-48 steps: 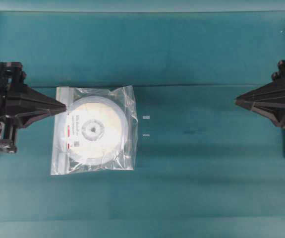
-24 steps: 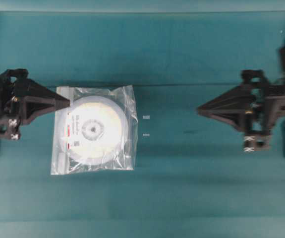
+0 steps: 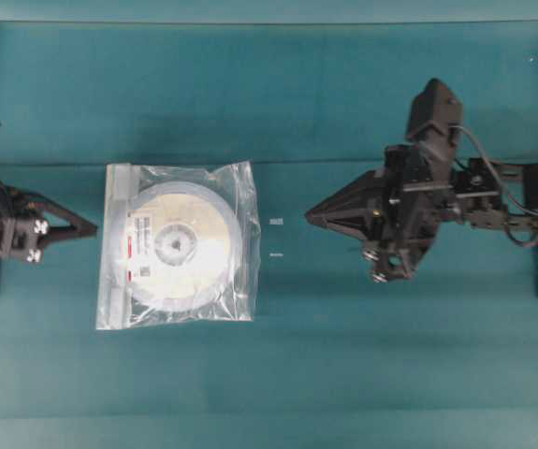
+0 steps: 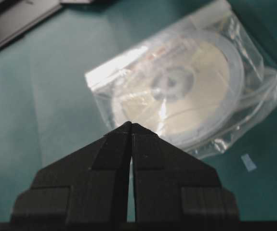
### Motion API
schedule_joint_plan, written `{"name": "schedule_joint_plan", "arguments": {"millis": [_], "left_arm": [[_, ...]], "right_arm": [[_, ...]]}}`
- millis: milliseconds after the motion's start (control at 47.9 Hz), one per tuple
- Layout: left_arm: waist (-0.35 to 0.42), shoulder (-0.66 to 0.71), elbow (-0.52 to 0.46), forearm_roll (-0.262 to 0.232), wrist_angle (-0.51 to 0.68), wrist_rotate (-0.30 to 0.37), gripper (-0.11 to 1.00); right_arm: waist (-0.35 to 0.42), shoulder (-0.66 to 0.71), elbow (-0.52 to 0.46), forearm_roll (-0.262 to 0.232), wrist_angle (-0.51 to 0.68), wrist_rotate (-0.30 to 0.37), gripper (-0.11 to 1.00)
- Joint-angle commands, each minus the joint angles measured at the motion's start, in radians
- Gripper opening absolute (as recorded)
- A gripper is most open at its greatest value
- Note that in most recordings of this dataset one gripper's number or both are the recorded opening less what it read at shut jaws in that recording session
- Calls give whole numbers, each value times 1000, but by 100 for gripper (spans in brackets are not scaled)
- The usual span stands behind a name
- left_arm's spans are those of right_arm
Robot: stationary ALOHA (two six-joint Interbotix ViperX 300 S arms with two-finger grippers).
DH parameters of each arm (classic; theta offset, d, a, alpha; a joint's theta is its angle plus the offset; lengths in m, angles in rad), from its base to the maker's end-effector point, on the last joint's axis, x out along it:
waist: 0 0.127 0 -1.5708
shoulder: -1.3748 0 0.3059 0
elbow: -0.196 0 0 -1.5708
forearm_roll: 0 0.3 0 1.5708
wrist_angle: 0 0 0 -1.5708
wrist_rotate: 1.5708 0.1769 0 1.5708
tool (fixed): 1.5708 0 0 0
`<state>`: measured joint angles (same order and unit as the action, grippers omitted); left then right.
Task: Take out the reel from the clear zip bag.
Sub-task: 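Move both grippers inward toward the bagged white reel, then grasp the left edge of the clear bag with the left gripper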
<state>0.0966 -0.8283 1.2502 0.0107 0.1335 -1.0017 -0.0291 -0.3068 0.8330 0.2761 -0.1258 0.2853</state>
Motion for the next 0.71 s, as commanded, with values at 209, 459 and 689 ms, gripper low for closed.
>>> {"name": "schedule_joint_plan", "arguments": {"millis": [209, 459, 689], "left_arm": [[31, -26, 26, 3, 12, -2, 0], [32, 8, 43, 3, 15, -3, 50], [60, 72, 49, 3, -12, -2, 91]], "right_arm": [[-15, 48, -32, 31, -3, 58, 4], [-29, 51, -32, 37, -2, 104, 27], [-46, 51, -32, 43, 14, 130, 62]]}}
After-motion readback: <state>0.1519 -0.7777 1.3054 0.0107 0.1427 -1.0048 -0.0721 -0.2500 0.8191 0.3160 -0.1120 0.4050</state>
